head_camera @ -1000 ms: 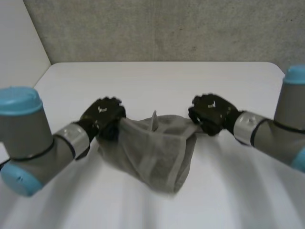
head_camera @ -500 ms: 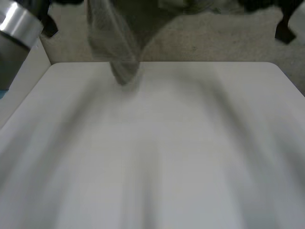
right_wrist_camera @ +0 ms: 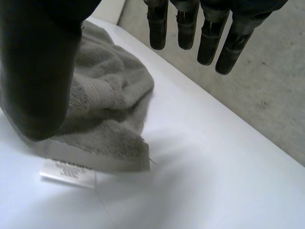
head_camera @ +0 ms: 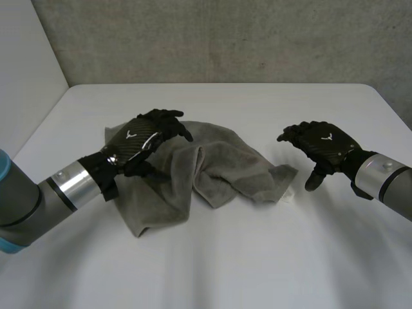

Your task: Fold the towel.

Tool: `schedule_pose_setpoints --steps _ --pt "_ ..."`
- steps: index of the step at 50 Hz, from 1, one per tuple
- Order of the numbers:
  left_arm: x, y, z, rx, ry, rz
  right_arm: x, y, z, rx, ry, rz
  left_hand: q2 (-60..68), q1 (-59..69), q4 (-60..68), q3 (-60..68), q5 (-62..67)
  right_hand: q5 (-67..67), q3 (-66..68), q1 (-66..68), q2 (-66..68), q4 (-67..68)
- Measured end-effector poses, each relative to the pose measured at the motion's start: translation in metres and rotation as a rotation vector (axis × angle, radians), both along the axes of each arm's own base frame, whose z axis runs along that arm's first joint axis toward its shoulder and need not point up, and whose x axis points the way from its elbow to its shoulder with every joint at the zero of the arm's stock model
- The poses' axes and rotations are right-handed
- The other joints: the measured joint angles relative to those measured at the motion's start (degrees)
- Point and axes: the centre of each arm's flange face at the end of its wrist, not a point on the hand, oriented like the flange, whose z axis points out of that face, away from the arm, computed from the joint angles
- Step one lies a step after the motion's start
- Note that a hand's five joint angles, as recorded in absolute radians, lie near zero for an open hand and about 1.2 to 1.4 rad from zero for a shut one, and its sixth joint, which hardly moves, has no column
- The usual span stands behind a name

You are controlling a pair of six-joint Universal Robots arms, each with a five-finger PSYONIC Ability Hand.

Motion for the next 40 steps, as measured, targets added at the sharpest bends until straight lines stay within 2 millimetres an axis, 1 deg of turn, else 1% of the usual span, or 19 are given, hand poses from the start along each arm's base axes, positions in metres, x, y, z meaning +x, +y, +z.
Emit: schedule_pose_setpoints --steps 5,11,15,19,22,24,25,29,33,34,36,40 --pt "-0.001 0.005 0.003 0.016 -0.002 -0.01 -0.002 -0.002 0.005 0.01 0.013 -0.041 0.0 0.0 0.0 0.0 0.1 0.0 0.0 -0.9 -0.5 0.0" --pt "0.001 0.01 0.015 0.026 -0.003 -0.005 -0.003 0.002 0.014 0.018 0.003 -0.082 0.0 0.0 0.0 0.0 0.3 0.0 0.0 -0.9 -0.5 0.0" --pt "0.001 0.016 0.024 0.039 -0.003 0.001 0.0 0.009 0.022 0.033 -0.031 -0.114 0.0 0.0 0.0 0.0 0.9 0.0 0.0 -0.9 -0.5 0.0" --pt "0.002 0.023 0.033 0.076 -0.006 0.031 0.009 0.02 0.033 0.045 -0.084 -0.137 0.0 0.0 0.0 0.0 1.2 -0.1 0.0 -1.3 -0.7 0.0" --pt "0.003 0.028 0.036 0.117 -0.01 0.085 0.018 0.029 0.041 0.053 -0.123 -0.153 0.0 0.0 0.0 0.0 1.2 -0.2 0.0 -2.5 -1.6 0.0" --pt "0.005 0.031 0.037 0.157 -0.018 0.154 0.028 0.037 0.047 0.059 -0.151 -0.163 0.0 0.0 0.0 0.0 1.2 -0.2 0.0 -2.6 -1.6 0.0" --pt "0.005 0.031 0.037 0.168 -0.021 0.176 0.031 0.039 0.048 0.061 -0.157 -0.164 0.0 0.0 0.0 0.0 1.2 -0.2 0.0 -2.6 -1.7 0.0" --pt "0.007 0.036 0.033 0.226 -0.045 0.321 0.053 0.053 0.05 0.075 -0.185 -0.162 0.0 0.0 0.0 0.0 1.2 -0.2 0.0 -2.8 -1.6 0.0" --pt "0.006 0.045 0.027 0.259 -0.076 0.455 0.079 0.065 0.044 0.09 -0.186 -0.151 0.0 0.0 0.0 0.0 1.2 -0.2 0.0 -2.8 -1.6 0.0" --pt "0.005 0.046 0.026 0.261 -0.08 0.47 0.082 0.066 0.043 0.093 -0.184 -0.15 0.0 0.0 0.0 0.0 1.2 -0.2 0.0 -2.8 -1.7 0.0" --pt "0.003 0.054 0.024 0.269 -0.097 0.519 0.097 0.072 0.036 0.105 -0.177 -0.148 0.0 0.0 0.0 0.0 1.2 -0.2 0.0 -2.8 -1.7 0.0" --pt "-0.002 0.068 0.02 0.28 -0.127 0.567 0.114 0.076 0.022 0.13 -0.167 -0.152 0.0 0.0 0.0 0.0 1.2 -0.2 0.0 -2.8 -1.7 0.0"
